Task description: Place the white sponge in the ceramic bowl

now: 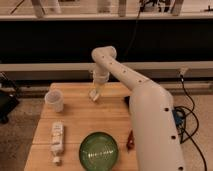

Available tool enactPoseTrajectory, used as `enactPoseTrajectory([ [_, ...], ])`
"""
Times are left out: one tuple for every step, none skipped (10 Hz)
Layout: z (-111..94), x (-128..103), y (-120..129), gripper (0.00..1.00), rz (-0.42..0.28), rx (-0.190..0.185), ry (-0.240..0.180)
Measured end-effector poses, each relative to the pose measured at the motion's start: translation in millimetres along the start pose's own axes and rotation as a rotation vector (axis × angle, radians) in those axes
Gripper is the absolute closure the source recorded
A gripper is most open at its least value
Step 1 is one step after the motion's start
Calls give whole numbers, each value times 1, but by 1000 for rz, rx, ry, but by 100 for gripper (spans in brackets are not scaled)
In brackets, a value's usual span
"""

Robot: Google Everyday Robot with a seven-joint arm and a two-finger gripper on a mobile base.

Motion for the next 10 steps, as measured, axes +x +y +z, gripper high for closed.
enactPoseTrajectory([
  [-10,-5,12,100,3,11,-12],
  [-20,-10,23,100,4,22,-20],
  [-27,-22,34,100,-1,29,-32],
  [-30,-30,42,100,-4,32,-39],
  [-33,-42,51,100,-8,32,-48],
  [-35,-52,58,100,-12,32,-55],
  [-38,-64,67,100,-17,32,-62],
  [-42,-78,76,100,-23,35,-68],
  [-47,-90,84,100,-26,38,-71],
  [-53,-106,98,100,-29,39,-74],
])
